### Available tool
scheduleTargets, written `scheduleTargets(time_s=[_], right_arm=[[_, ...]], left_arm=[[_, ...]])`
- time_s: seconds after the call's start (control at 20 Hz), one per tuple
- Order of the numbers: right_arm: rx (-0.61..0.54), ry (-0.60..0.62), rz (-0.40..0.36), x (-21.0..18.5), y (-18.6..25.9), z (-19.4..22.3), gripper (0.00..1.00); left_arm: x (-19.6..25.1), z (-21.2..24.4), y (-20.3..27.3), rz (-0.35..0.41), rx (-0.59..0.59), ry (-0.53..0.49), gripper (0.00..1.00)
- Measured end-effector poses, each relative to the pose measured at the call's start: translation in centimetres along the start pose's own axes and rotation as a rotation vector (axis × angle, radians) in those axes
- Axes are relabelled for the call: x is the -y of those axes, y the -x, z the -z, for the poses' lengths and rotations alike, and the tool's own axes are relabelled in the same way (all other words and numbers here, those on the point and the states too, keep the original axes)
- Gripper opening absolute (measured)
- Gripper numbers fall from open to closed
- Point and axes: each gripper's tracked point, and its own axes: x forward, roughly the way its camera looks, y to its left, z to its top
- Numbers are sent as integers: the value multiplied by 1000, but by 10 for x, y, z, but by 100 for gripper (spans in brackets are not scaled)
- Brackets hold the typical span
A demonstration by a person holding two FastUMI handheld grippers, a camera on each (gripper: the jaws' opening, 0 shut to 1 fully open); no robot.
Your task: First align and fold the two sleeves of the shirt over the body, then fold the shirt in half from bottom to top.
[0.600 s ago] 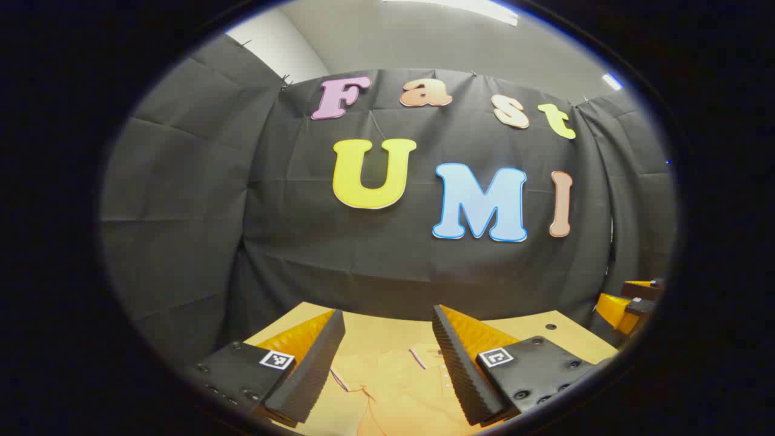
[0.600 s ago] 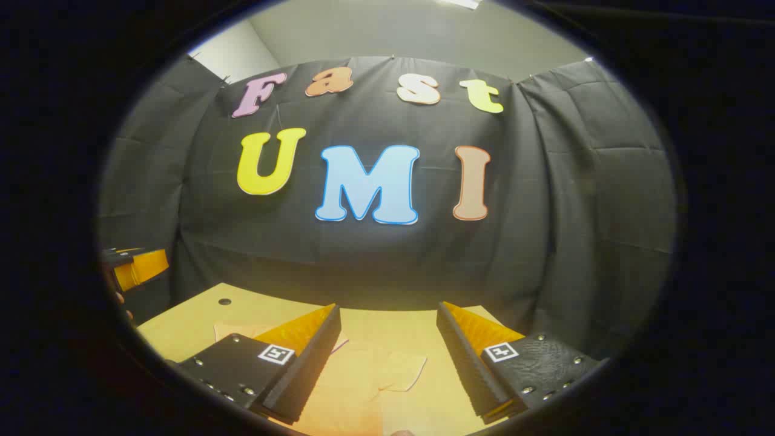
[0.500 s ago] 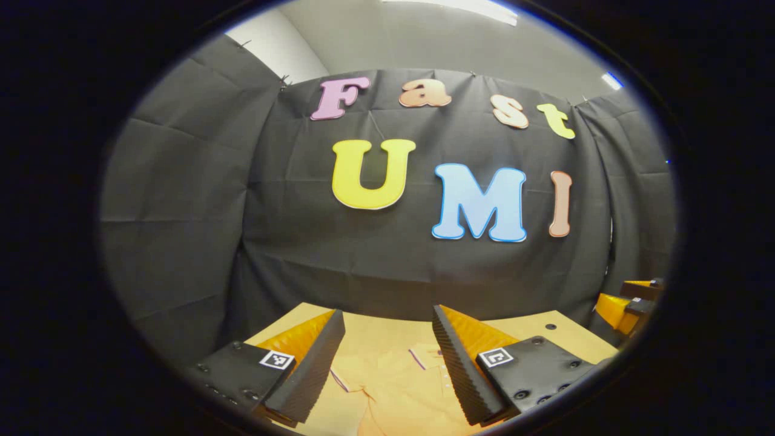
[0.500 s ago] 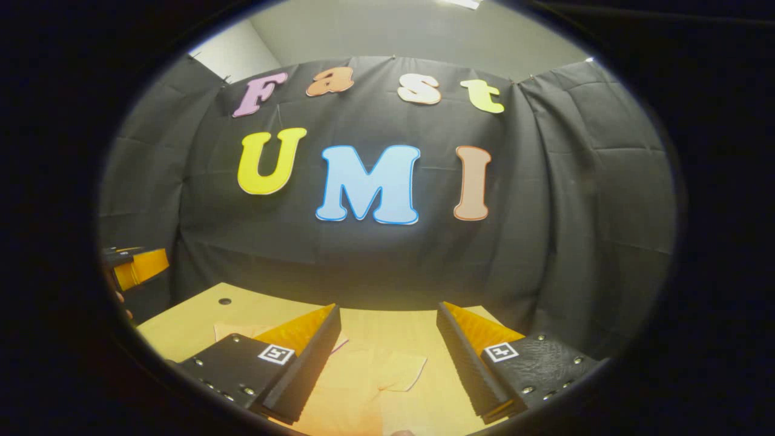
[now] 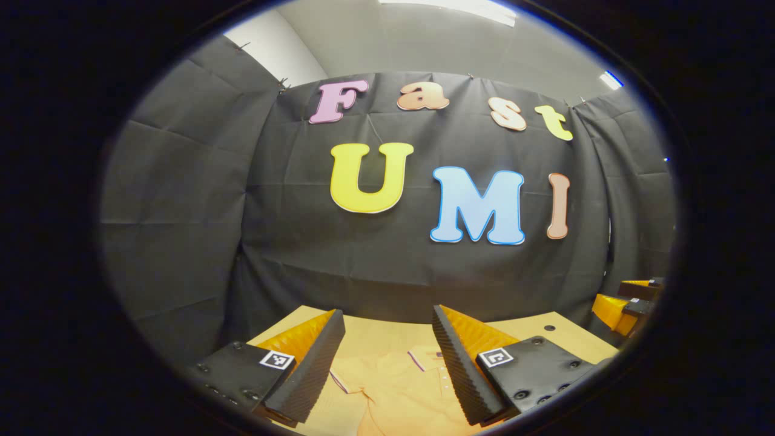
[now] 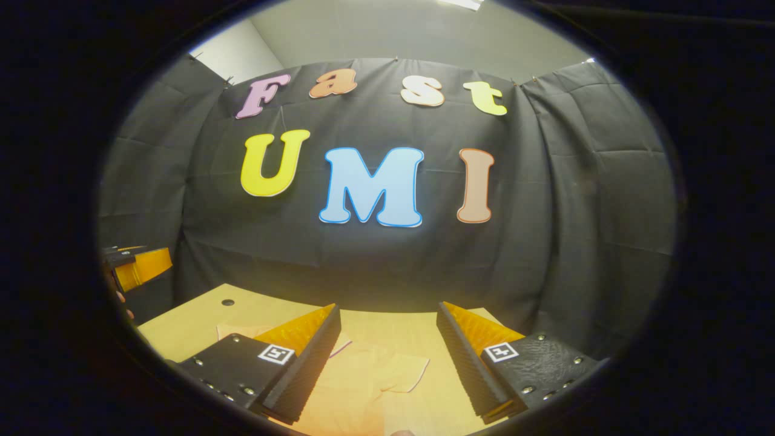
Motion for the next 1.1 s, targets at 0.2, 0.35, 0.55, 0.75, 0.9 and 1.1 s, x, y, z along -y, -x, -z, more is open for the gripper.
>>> scheduleTargets(time_s=[0.2, 0.35, 0.55, 0.75, 0.9, 1.1], right_arm=[[0, 4, 1, 1, 1, 0, 98], [-2, 7, 1, 2, 1, 0, 98], [-10, 6, 0, 2, 2, 3, 98], [-30, 4, 0, 4, -1, 10, 98], [-60, -7, 7, 12, -8, 22, 98], [-111, -25, 29, 28, -28, 41, 98]], left_arm=[[2, 1, 0, 0, 2, 9, 95], [4, 3, 1, 1, -1, 21, 94], [2, 4, 1, -5, -4, 29, 93], [2, 8, 2, -15, -12, 41, 93], [1, 13, 0, -26, -25, 58, 93], [-2, 18, 0, -43, -37, 64, 93]])
